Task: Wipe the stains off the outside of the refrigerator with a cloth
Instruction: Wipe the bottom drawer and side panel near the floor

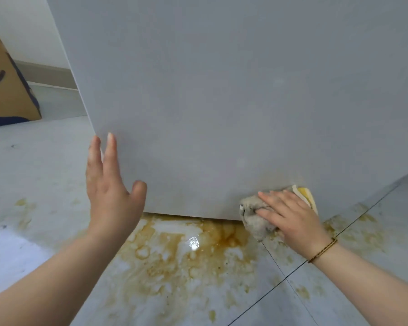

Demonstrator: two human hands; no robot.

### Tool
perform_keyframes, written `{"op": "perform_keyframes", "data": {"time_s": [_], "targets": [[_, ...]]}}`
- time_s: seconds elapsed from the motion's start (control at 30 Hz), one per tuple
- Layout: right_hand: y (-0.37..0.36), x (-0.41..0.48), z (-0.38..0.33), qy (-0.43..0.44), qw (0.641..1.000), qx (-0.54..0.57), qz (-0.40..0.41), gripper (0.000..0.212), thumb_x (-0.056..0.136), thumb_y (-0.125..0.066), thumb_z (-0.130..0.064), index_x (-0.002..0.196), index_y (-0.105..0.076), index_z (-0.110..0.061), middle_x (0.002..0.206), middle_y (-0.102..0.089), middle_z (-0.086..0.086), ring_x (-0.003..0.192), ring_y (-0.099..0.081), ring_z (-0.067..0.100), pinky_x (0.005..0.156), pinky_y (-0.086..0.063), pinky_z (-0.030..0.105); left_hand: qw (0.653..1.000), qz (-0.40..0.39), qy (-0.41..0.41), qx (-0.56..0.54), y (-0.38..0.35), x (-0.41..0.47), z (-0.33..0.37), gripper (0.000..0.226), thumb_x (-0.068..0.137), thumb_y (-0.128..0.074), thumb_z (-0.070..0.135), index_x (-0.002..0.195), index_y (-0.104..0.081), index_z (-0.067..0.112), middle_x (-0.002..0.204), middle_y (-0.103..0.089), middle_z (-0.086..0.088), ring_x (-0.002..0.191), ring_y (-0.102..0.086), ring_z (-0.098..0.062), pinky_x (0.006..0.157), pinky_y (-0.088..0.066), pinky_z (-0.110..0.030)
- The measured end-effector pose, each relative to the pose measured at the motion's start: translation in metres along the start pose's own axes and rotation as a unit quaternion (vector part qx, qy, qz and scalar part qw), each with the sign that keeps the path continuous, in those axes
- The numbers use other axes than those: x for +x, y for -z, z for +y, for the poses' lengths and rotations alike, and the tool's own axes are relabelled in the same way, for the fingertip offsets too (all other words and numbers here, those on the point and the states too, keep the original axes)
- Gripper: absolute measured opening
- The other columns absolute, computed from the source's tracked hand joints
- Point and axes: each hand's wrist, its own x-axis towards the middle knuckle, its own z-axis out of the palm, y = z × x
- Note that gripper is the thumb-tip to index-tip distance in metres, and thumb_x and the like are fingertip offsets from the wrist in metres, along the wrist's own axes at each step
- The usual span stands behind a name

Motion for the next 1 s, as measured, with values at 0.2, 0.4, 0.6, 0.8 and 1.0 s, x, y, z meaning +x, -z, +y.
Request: {"op": "perform_keyframes", "data": {"time_s": [0.2,0.4,0.6,0.8,1.0], "targets": [[0.093,0.010,-0.007,-0.429,0.842,0.327,0.007,0.059,0.073,-0.052,0.019,0.108,-0.056,-0.028,0.124,-0.046,-0.007,0.114,-0.043,0.003,0.087,-0.027,-0.004,0.971,-0.049,-0.228,-0.055,-0.003,-0.005,0.045,0.066,0.074,-0.035,0.031,0.137,-0.019,0.028,0.147,-0.016,0.006,0.136,-0.007,-0.012,0.113,-0.015,-0.036],[0.199,0.015,0.013,-0.619,0.675,0.388,0.101,0.037,0.082,-0.052,0.011,0.105,-0.046,-0.017,0.094,-0.055,0.003,0.079,-0.051,0.011,0.067,-0.040,0.017,0.934,-0.113,-0.330,-0.076,0.021,0.023,0.102,0.059,0.075,-0.036,0.028,0.134,-0.031,0.021,0.136,-0.040,-0.001,0.131,-0.013,-0.005,0.107,-0.009,-0.021],[0.235,-0.005,0.051,-0.711,0.495,0.439,0.239,0.018,0.089,-0.048,-0.005,0.107,-0.049,-0.009,0.080,-0.052,0.005,0.074,-0.052,0.024,0.071,-0.041,0.032,0.892,-0.103,-0.438,-0.025,0.019,0.033,0.174,0.050,0.075,-0.038,0.022,0.124,-0.043,0.020,0.126,-0.057,-0.010,0.124,-0.034,-0.019,0.108,-0.011,-0.026],[0.220,-0.057,0.117,-0.676,0.389,0.524,0.342,0.016,0.091,-0.046,-0.009,0.106,-0.052,-0.010,0.080,-0.055,0.007,0.070,-0.054,0.023,0.063,-0.045,0.031,0.845,-0.048,-0.532,0.006,-0.047,-0.012,0.247,0.051,0.073,-0.039,0.021,0.123,-0.044,0.021,0.133,-0.045,-0.003,0.129,-0.031,-0.021,0.109,-0.012,-0.029],[0.215,-0.093,0.211,-0.587,0.357,0.610,0.396,0.017,0.093,-0.046,-0.012,0.109,-0.051,-0.015,0.088,-0.059,0.004,0.082,-0.058,0.024,0.084,-0.046,0.040,0.809,0.044,-0.583,0.056,-0.113,-0.042,0.359,0.052,0.077,-0.041,0.022,0.128,-0.039,0.018,0.138,-0.034,-0.004,0.133,-0.019,-0.019,0.111,-0.013,-0.034]]}}
